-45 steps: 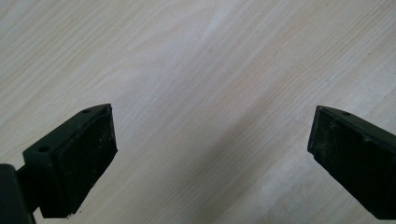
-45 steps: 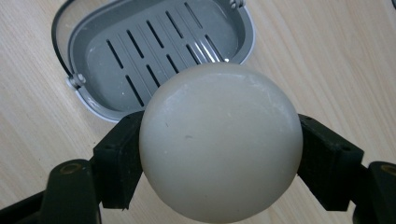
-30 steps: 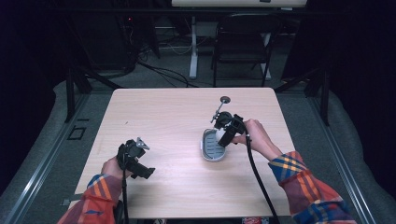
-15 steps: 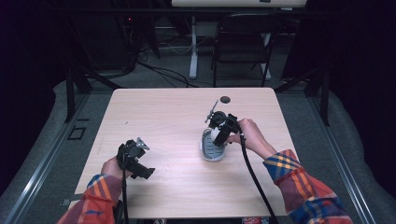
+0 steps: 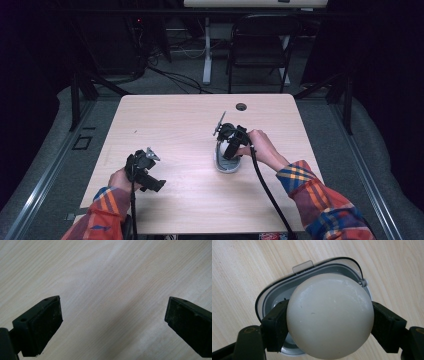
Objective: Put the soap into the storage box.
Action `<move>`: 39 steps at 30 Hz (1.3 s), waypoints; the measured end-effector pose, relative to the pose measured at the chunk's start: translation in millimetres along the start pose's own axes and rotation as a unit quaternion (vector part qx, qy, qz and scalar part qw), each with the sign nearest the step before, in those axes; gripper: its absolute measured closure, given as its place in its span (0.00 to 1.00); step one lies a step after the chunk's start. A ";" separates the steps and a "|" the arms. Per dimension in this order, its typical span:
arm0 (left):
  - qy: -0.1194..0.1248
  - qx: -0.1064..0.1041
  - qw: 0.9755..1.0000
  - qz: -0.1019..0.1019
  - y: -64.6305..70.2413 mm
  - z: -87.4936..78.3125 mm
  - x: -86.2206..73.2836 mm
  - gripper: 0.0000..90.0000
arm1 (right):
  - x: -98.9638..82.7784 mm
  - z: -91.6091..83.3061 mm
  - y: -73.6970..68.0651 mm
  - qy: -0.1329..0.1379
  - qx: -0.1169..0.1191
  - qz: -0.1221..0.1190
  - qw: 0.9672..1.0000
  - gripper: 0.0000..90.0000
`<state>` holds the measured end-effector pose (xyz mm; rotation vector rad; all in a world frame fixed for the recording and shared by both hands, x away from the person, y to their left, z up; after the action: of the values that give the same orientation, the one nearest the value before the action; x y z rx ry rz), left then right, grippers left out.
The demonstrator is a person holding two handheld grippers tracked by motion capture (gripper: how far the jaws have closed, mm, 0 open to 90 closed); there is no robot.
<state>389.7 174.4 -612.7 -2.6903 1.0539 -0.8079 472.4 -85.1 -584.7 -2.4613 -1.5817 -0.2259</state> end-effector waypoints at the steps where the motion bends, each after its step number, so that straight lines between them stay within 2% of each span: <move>1: 0.000 0.000 1.000 0.000 0.0 0.0 0.0 0.01 | 0.0 0.0 0.0 0.000 0.000 0.000 1.000 0.26; 5: 0.000 0.000 1.000 0.001 0.2 -0.1 0.0 0.02 | -1.5 6.6 -0.5 -0.012 0.002 -0.003 1.000 0.26; 15: 0.000 0.000 1.000 0.001 0.2 0.1 0.1 0.02 | -3.3 15.9 -1.0 -0.017 0.005 -0.002 1.000 0.26; 21: -0.001 0.000 1.000 0.001 0.4 0.2 -0.1 0.02 | -5.8 15.0 1.6 -0.026 0.004 -0.003 1.000 0.26; 27: -0.001 0.000 1.000 0.001 0.3 0.1 -0.1 0.02 | -8.9 16.4 2.7 -0.033 0.014 -0.002 0.999 0.26; 36: -0.001 0.000 1.000 0.002 0.4 0.1 -0.1 0.02 | -8.2 8.6 2.4 -0.013 0.014 0.005 1.000 0.24; 39: -0.001 0.000 1.000 0.001 0.4 0.1 -0.2 0.02 | -9.9 6.9 2.7 -0.021 0.015 0.003 1.000 0.23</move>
<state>389.4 174.2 -613.0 -2.6892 1.0551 -0.8045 470.9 -93.1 -594.0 -2.4631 -1.5839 -0.1488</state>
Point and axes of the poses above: each handheld gripper's, and its own axes: z roughly forward along the jaws, x roughly out of its top, y roughly to its right, the point moved 10 cm from there along z, roughly forward along the jaws, and after that the axes turned 15 degrees about x, right-handed, at the moved point
